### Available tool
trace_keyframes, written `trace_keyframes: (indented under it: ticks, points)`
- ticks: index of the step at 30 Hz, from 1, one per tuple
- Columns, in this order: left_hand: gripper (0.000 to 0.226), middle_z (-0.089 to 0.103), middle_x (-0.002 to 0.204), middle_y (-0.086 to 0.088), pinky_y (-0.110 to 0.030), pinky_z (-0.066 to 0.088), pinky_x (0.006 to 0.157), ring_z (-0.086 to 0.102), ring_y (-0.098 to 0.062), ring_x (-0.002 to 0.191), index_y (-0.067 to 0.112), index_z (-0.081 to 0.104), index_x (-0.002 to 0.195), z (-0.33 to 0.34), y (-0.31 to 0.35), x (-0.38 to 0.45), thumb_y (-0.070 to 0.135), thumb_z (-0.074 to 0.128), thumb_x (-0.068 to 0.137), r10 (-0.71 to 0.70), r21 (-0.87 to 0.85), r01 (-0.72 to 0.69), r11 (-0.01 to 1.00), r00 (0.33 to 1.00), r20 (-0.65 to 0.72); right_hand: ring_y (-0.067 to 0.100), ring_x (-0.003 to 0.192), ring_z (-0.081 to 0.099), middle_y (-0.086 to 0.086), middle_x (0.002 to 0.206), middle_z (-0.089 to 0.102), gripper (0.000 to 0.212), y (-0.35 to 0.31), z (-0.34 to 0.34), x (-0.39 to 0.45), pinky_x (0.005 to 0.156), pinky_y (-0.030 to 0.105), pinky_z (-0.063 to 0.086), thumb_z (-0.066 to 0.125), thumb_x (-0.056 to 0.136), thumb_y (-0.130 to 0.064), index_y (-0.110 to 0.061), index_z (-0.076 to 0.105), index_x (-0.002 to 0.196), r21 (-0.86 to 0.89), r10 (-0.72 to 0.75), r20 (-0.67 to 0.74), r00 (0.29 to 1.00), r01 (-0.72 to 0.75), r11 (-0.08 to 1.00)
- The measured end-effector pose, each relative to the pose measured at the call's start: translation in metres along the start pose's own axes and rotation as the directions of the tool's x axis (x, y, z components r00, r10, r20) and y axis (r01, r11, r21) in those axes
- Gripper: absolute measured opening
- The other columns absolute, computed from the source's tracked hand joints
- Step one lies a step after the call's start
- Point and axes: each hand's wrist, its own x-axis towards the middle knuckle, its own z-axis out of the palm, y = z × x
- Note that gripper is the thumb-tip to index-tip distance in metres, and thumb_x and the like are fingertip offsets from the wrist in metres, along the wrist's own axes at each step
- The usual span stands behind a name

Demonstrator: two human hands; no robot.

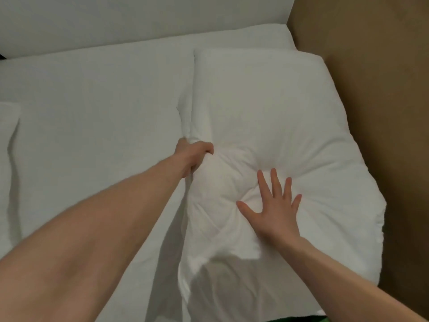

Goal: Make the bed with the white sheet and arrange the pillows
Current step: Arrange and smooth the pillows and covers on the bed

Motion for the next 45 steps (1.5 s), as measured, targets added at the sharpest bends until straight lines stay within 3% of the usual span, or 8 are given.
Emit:
trace_keyframes:
  ticks: [7, 14, 18, 22, 28, 34, 40, 45]
  points:
    - [0.051, 0.069, 0.1, 0.007, -0.024, 0.053, 0.076, 0.065, -0.014, 0.092, 0.022, 0.063, 0.115, 0.004, 0.004, -0.01, -0.001, 0.064, 0.07, 0.493, 0.105, -0.488, 0.867, 0.869, -0.034, 0.023, 0.155, -0.028, -0.019, 0.167, -0.026, 0.096, -0.003, 0.012, -0.002, 0.123, 0.06, -0.012, 0.043, 0.085, -0.082, -0.051, -0.012, 0.158, 0.041, -0.028, -0.07, 0.997, 0.031, 0.999]
    - [0.137, 0.039, 0.158, -0.003, -0.041, 0.039, 0.112, 0.048, -0.025, 0.137, 0.022, 0.018, 0.16, -0.018, -0.096, 0.0, 0.088, 0.071, 0.052, -0.083, 0.078, 0.081, 0.994, 0.996, 0.033, 0.033, 0.152, -0.034, -0.01, 0.166, -0.033, 0.099, -0.017, 0.025, 0.014, 0.119, 0.066, -0.016, 0.036, 0.085, -0.086, -0.045, -0.018, 0.159, -0.045, -0.003, 0.082, 0.997, 0.007, 0.999]
    - [0.11, 0.061, 0.14, 0.006, -0.03, 0.049, 0.101, 0.063, -0.011, 0.116, 0.028, 0.048, 0.145, -0.014, -0.154, -0.042, 0.088, 0.07, 0.056, -0.089, 0.056, 0.074, 0.996, 0.94, 0.329, 0.032, 0.151, -0.035, -0.01, 0.164, -0.036, 0.101, -0.008, 0.024, 0.0, 0.12, 0.066, -0.014, 0.028, 0.083, -0.091, -0.044, -0.023, 0.157, -0.094, -0.048, 0.104, 0.993, 0.058, 0.994]
    - [0.064, 0.071, 0.115, 0.001, -0.033, 0.054, 0.093, 0.069, -0.017, 0.102, 0.022, 0.067, 0.119, 0.004, -0.167, -0.057, 0.058, 0.067, 0.066, -0.096, 0.119, 0.074, 0.99, 0.976, 0.195, 0.031, 0.151, -0.035, -0.009, 0.165, -0.036, 0.101, -0.001, 0.027, -0.013, 0.121, 0.066, -0.011, 0.022, 0.083, -0.093, -0.043, -0.023, 0.158, -0.135, -0.092, 0.095, 0.991, 0.105, 0.985]
    - [0.065, 0.074, 0.111, 0.011, -0.028, 0.054, 0.096, 0.07, -0.005, 0.1, 0.022, 0.071, 0.117, 0.006, -0.205, -0.072, 0.072, 0.07, 0.076, -0.088, -0.048, 0.095, 0.994, 0.988, 0.13, 0.028, 0.151, -0.036, -0.011, 0.165, -0.035, 0.099, 0.005, 0.029, -0.021, 0.122, 0.065, -0.009, 0.026, 0.085, -0.092, -0.043, -0.02, 0.159, -0.159, -0.091, 0.108, 0.99, 0.108, 0.981]
    - [0.08, 0.072, 0.118, 0.006, -0.033, 0.053, 0.096, 0.07, -0.015, 0.105, 0.021, 0.067, 0.128, -0.012, -0.229, -0.071, 0.076, 0.068, 0.07, -0.296, 0.071, 0.289, 0.955, 0.898, 0.326, 0.029, 0.151, -0.036, -0.01, 0.164, -0.036, 0.113, -0.014, 0.044, -0.043, 0.121, 0.065, -0.013, 0.021, 0.079, -0.099, -0.034, -0.023, 0.16, -0.158, -0.091, 0.156, 0.983, 0.116, 0.981]
    - [0.072, 0.072, 0.107, -0.006, -0.033, 0.06, 0.077, 0.072, -0.021, 0.09, 0.01, 0.062, 0.121, -0.036, -0.2, -0.06, 0.061, 0.064, 0.069, -0.353, 0.382, 0.199, 0.903, 0.85, 0.391, 0.03, 0.152, -0.033, -0.01, 0.165, -0.036, 0.119, -0.018, 0.041, -0.057, 0.122, 0.066, -0.009, 0.027, 0.076, -0.099, -0.031, -0.021, 0.161, -0.15, -0.1, 0.19, 0.977, 0.129, 0.98]
    - [0.086, 0.058, 0.132, 0.001, -0.035, 0.051, 0.095, 0.062, -0.017, 0.108, 0.021, 0.044, 0.142, -0.05, -0.163, -0.049, 0.058, 0.061, 0.066, 0.015, 0.171, -0.025, 0.985, 0.998, 0.06, 0.027, 0.151, -0.035, -0.008, 0.165, -0.036, 0.119, -0.026, 0.065, -0.104, 0.122, 0.062, -0.012, 0.036, 0.079, -0.093, -0.03, -0.023, 0.16, -0.139, -0.119, 0.231, 0.966, 0.154, 0.978]
